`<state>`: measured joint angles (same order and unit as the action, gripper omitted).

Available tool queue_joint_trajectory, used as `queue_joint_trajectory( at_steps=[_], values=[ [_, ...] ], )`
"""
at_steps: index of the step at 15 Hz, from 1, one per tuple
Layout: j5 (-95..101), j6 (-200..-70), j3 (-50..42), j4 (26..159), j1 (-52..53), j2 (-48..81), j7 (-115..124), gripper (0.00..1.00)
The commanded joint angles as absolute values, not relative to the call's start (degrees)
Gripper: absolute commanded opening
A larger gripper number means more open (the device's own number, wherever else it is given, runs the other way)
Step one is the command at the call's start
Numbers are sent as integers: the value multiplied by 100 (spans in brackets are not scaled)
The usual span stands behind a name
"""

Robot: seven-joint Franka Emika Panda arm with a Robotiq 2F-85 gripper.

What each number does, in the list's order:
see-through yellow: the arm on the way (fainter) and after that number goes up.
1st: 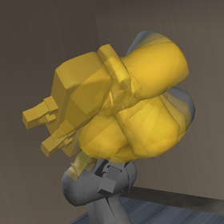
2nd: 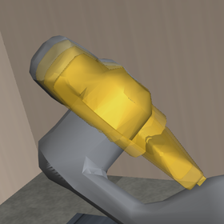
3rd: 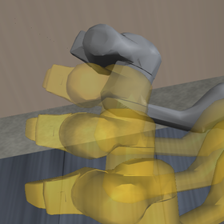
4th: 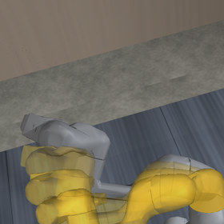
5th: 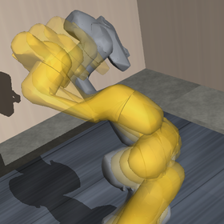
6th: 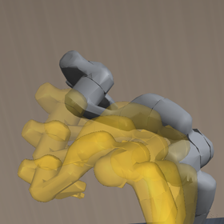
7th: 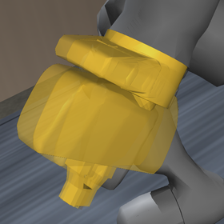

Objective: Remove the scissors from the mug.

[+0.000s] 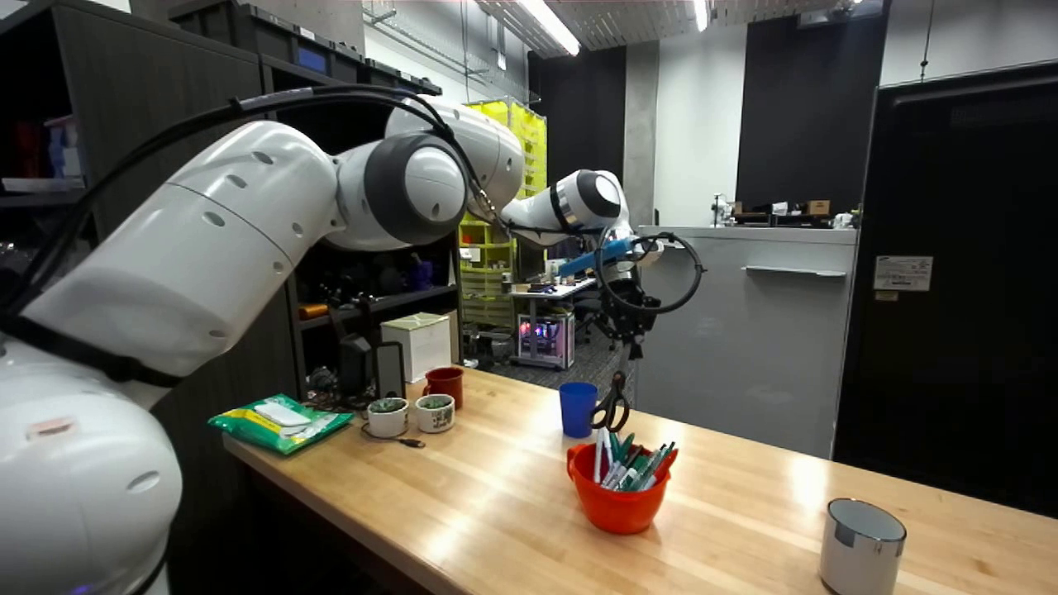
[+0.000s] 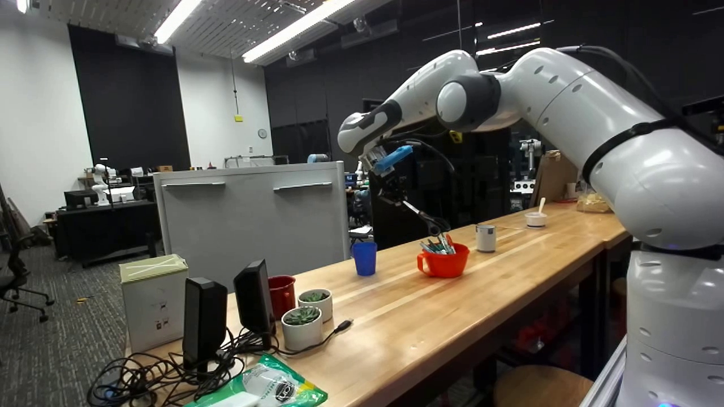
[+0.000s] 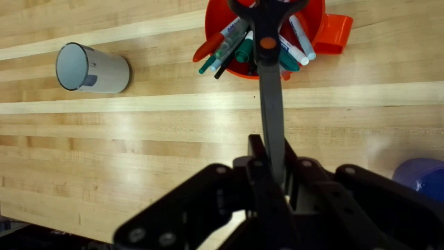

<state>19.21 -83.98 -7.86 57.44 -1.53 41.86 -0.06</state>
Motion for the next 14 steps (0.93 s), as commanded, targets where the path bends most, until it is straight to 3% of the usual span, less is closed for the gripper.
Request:
queue_joint_trajectory(
  at_steps=[1, 14],
  values=[
    [2248, -7870, -930, 5204, -120, 4437, -75, 3],
    [2526, -7263, -1277, 3929, -782, 5628, -623, 3]
  ],
)
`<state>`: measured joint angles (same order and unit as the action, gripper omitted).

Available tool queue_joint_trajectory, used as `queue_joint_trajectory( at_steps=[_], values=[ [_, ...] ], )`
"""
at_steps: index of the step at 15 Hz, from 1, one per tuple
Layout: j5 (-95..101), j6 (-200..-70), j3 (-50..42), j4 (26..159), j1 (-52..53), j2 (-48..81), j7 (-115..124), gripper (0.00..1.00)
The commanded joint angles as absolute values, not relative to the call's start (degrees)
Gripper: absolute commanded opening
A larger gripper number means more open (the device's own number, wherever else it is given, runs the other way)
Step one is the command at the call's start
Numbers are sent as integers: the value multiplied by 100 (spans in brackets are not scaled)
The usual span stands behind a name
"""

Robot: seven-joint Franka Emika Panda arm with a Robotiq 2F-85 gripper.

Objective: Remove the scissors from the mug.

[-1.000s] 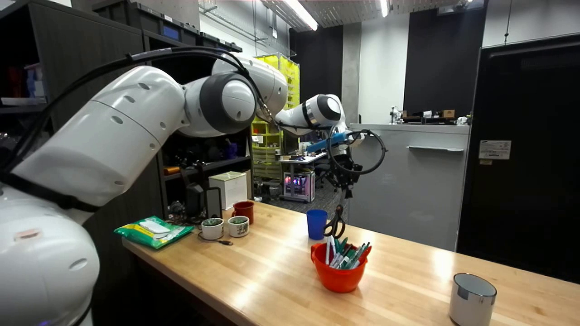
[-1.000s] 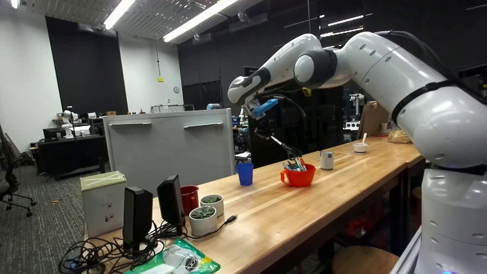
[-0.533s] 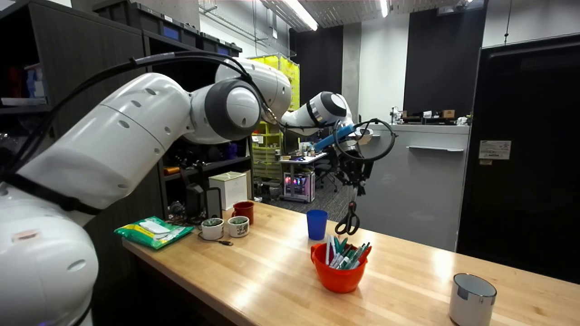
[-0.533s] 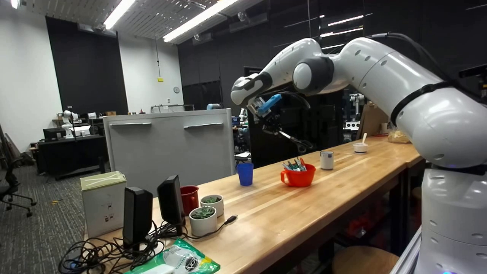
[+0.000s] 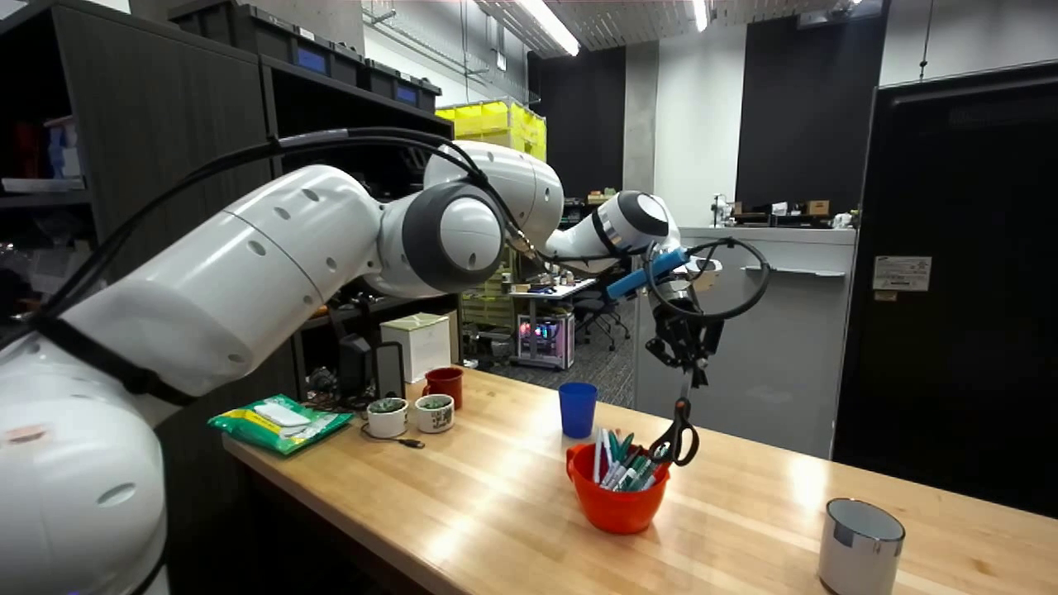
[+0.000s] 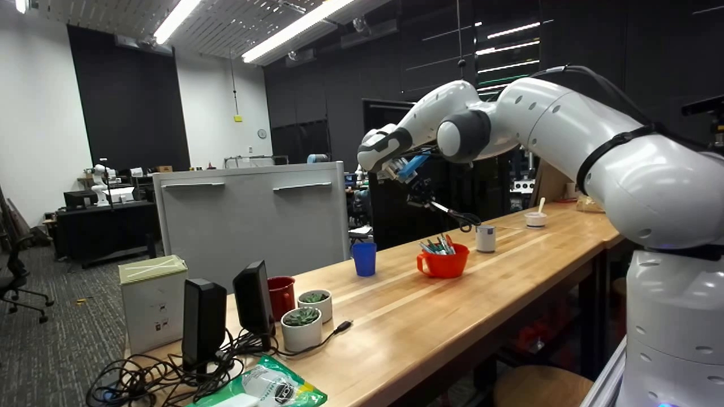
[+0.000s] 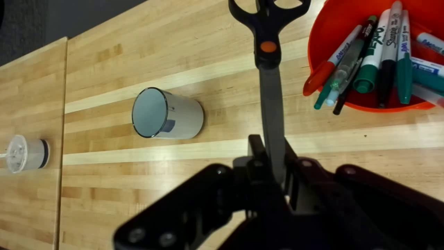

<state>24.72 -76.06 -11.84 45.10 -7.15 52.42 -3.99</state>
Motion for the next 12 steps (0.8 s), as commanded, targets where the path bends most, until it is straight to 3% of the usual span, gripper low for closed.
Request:
queue_joint_trajectory(
  at_steps=[1, 12],
  values=[
    [2525, -7197, -1295, 3837, -815, 5721, -650, 3],
    [2541, -6883, -1478, 3024, -1196, 6651, -1272, 3]
  ],
)
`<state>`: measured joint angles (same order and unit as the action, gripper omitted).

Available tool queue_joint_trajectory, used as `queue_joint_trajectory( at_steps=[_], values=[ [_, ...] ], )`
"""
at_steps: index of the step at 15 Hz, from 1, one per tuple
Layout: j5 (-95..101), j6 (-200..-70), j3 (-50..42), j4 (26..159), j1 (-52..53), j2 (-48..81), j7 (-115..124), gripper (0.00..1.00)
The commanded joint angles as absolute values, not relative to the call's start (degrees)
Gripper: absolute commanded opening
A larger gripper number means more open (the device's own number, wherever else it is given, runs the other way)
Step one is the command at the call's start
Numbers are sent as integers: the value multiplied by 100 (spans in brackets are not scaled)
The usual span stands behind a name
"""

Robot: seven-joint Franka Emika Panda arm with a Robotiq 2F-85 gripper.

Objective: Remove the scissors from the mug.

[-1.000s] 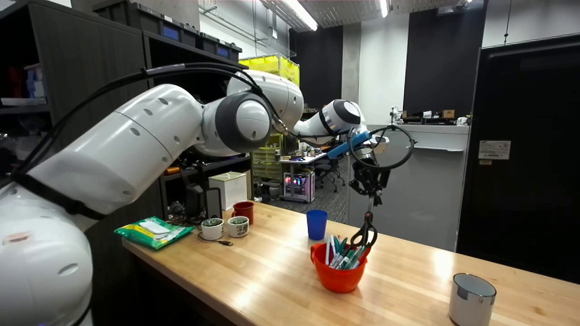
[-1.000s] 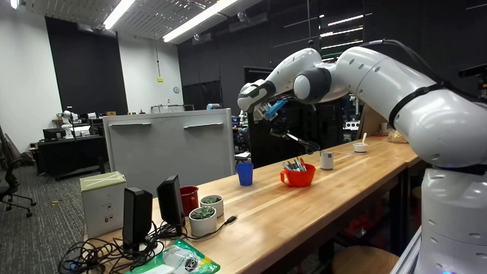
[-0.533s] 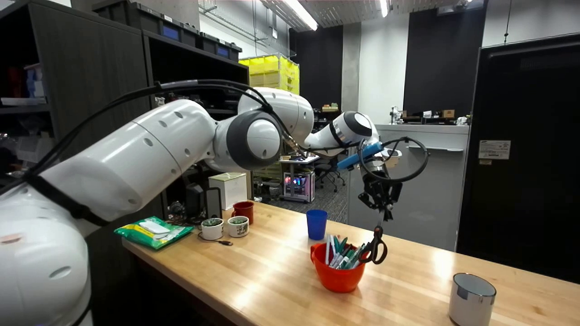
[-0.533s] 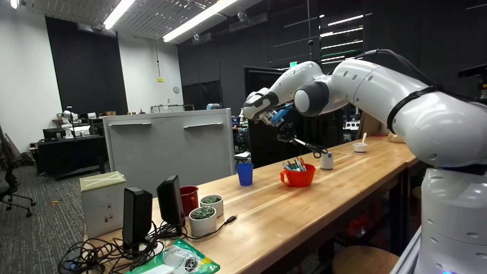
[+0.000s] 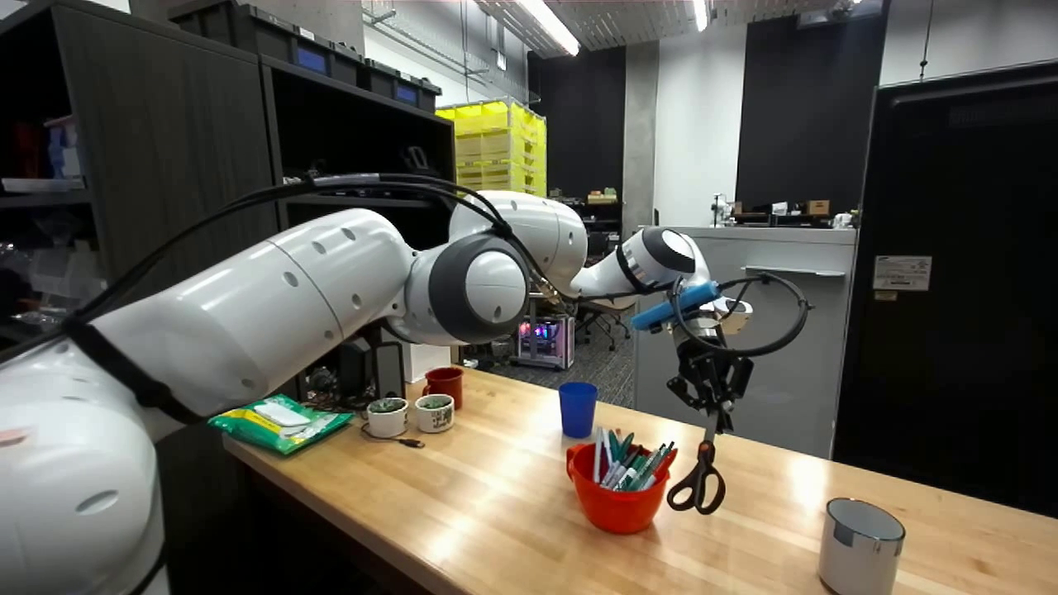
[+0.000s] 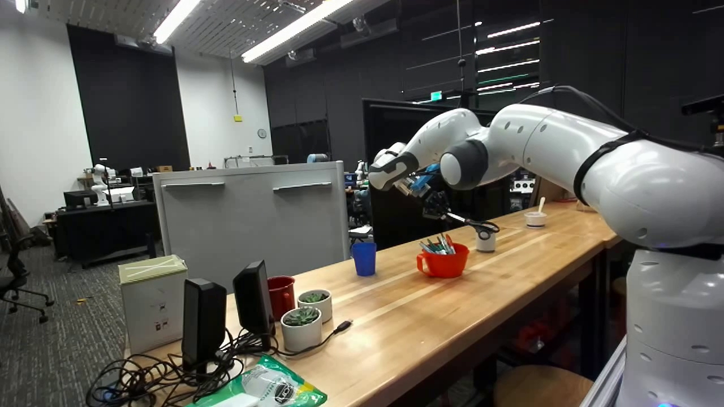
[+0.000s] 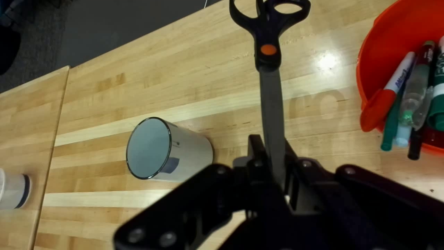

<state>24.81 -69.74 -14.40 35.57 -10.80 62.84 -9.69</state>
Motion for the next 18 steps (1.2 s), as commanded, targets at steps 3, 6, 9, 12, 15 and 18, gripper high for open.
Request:
queue_joint_trajectory(
  at_steps=[3, 6, 9, 12, 15, 18],
  values=[
    [2477, -6982, -1451, 2766, -1306, 6884, -1442, 3],
    [2400, -7076, -1418, 2487, -1376, 7114, -1618, 3],
    [2283, -7122, -1378, 2303, -1422, 7298, -1698, 3],
    [2152, -7162, -1337, 2161, -1475, 7469, -1771, 3],
    [2022, -7219, -1317, 2032, -1554, 7604, -1841, 3],
    [1920, -7324, -1316, 1909, -1629, 7709, -1903, 37]
  ],
)
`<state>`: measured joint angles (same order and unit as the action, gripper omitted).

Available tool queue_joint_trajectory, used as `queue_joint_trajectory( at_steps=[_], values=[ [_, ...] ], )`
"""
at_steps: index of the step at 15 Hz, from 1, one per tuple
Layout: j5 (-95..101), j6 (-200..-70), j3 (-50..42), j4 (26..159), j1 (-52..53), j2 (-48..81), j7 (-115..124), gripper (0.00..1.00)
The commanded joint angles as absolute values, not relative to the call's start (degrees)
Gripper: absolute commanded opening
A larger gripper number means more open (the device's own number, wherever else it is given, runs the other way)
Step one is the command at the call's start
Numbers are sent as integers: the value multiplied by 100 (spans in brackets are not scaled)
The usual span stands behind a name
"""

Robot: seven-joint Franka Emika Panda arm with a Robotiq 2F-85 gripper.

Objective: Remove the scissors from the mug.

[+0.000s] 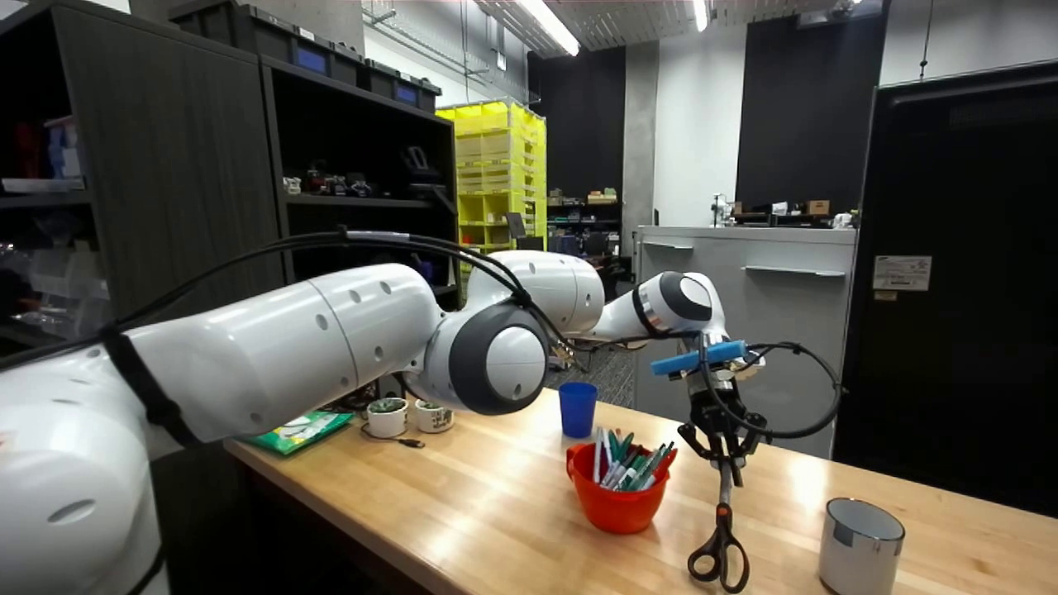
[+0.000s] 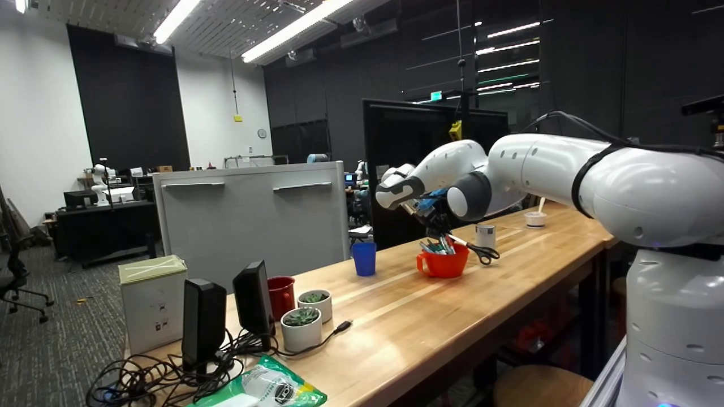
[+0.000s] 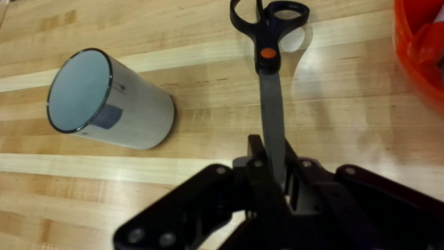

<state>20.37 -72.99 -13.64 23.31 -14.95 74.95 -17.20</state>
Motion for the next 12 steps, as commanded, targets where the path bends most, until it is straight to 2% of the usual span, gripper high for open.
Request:
queue_joint_trajectory(
  at_steps=[1, 3, 6, 7, 9, 10, 12],
  values=[
    [1893, -7354, -1317, 1881, -1653, 7726, -1933, 41],
    [1887, -7626, -1302, 2299, -1638, 7474, -1858, 54],
    [1932, -7799, -1343, 2250, -1612, 7419, -1834, 74],
    [1915, -7642, -1392, 1781, -1628, 7636, -1867, 81],
    [1938, -7805, -1428, 2171, -1521, 7272, -1774, 95],
    [1944, -7808, -1439, 2119, -1492, 7217, -1762, 100],
    [1940, -7752, -1440, 2126, -1411, 7028, -1726, 100]
  ],
)
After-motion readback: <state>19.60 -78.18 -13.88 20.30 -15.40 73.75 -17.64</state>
